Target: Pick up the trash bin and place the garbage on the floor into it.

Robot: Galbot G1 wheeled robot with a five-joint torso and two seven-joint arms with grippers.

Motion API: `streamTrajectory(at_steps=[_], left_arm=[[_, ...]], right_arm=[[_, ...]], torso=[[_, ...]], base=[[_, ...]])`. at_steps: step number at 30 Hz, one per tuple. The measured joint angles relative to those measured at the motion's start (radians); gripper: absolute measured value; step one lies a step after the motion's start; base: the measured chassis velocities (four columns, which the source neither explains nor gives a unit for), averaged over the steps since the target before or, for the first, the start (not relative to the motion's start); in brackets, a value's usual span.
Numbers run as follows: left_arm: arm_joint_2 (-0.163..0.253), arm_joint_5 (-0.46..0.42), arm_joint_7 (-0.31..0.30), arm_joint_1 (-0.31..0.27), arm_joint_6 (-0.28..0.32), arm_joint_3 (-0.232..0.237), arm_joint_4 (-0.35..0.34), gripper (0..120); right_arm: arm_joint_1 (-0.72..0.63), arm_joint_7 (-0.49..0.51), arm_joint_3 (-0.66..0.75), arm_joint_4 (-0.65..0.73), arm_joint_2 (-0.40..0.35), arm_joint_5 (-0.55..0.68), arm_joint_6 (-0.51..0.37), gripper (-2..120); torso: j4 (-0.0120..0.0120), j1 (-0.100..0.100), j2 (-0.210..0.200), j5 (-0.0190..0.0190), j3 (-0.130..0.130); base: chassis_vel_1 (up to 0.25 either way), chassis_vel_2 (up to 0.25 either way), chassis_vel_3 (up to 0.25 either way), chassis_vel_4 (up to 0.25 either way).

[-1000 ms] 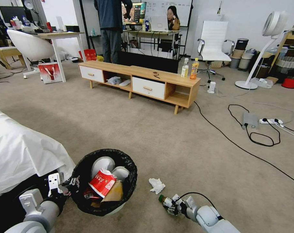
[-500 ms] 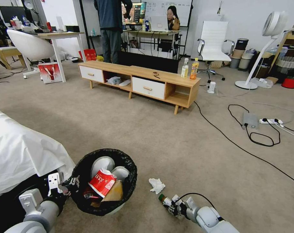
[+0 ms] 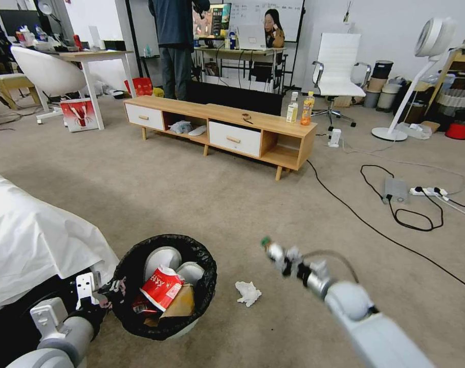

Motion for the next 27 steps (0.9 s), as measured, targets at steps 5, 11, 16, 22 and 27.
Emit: streamTrajectory(at_steps=[5, 11, 16, 22, 27], left_arm=[[0.0, 0.0, 0.0, 0.004, 0.001, -0.001, -0.004, 4], [0.0, 0.002, -0.002, 0.005, 0.005, 0.014, -0.008, 4], [0.003, 0.003, -0.006, 0.005, 0.006, 0.02, -0.008, 4], [0.006, 0.007, -0.008, 0.005, 0.006, 0.034, -0.003, 4], [0.018, 0.008, -0.008, -0.004, 0.006, 0.055, 0.004, 4]], right_arm=[[0.062, 0.027, -0.006, 0.162, -0.029, 0.081, -0.014, 32], [0.15, -0.038, -0.108, 0.294, -0.07, 0.217, 0.025, 32], [0.198, -0.113, -0.195, 0.297, -0.078, 0.263, 0.08, 32], [0.227, -0.138, -0.308, 0.305, -0.077, 0.296, 0.089, 32], [0.25, -0.139, -0.419, 0.293, -0.063, 0.32, 0.091, 32]], torso=[[-0.0002, 0.0, 0.0, -0.0001, 0.0], [-0.0002, 0.0, 0.0, -0.0001, 0.0], [-0.0002, 0.0, 0.0, 0.0001, 0.0], [-0.0002, 0.0, 0.0, 0.0, 0.0], [-0.0002, 0.0, 0.0, 0.0, 0.0]], base=[[0.0, 0.0, 0.0, 0.0], [0.0, 0.0, 0.0, 0.0], [0.0, 0.0, 0.0, 0.0], [0.0, 0.0, 0.0, 0.0], [0.0, 0.0, 0.0, 0.0]])
